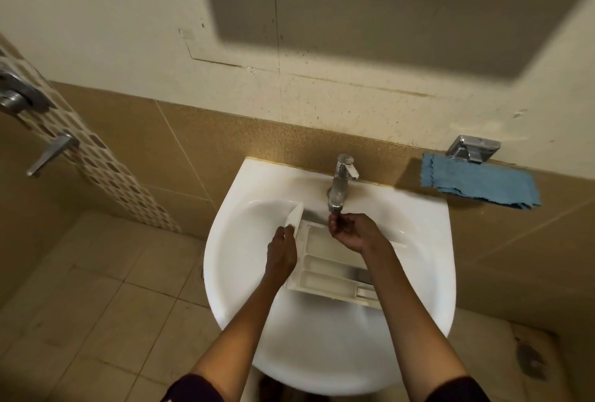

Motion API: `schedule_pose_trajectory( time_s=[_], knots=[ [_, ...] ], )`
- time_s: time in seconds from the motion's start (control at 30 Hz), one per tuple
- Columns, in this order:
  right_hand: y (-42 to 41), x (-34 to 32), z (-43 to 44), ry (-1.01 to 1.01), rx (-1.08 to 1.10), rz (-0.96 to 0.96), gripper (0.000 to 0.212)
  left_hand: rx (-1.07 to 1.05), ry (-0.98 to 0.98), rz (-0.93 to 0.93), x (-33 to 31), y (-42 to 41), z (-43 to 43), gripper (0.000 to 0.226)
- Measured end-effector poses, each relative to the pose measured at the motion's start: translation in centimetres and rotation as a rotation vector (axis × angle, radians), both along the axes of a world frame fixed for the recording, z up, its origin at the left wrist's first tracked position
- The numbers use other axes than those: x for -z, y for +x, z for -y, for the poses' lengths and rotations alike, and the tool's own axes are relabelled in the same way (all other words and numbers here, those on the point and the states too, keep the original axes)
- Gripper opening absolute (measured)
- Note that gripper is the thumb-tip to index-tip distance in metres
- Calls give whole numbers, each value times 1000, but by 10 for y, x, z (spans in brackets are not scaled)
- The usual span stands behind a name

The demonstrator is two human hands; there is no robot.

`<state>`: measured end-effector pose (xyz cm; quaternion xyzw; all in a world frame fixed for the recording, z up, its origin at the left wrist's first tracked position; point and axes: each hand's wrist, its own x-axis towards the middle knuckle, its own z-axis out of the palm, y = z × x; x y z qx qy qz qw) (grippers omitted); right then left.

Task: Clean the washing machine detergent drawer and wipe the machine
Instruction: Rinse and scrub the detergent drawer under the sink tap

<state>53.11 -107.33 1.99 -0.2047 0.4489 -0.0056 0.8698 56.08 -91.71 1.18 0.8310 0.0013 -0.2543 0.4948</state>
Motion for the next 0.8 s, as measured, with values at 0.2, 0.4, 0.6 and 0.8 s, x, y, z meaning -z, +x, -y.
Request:
schedule_pose_trajectory(
  time_s=[0.2,0.4,0.6,0.8],
  knots=[
    [-38,2,3,-124,-485,-66,27,1,-7,-3,1,0,-2,41],
    [-64,0,0,-714,-1042,-387,35,-3,-4,-14,-2,-1,0,40],
    [-77,15,-8,-1346,-1166,-590,20,-7,2,-24,-2,0,0,40],
    [-96,24,-9,-1571,-1198,-517,47,1,-7,-16,-1,0,0,41]
  ],
)
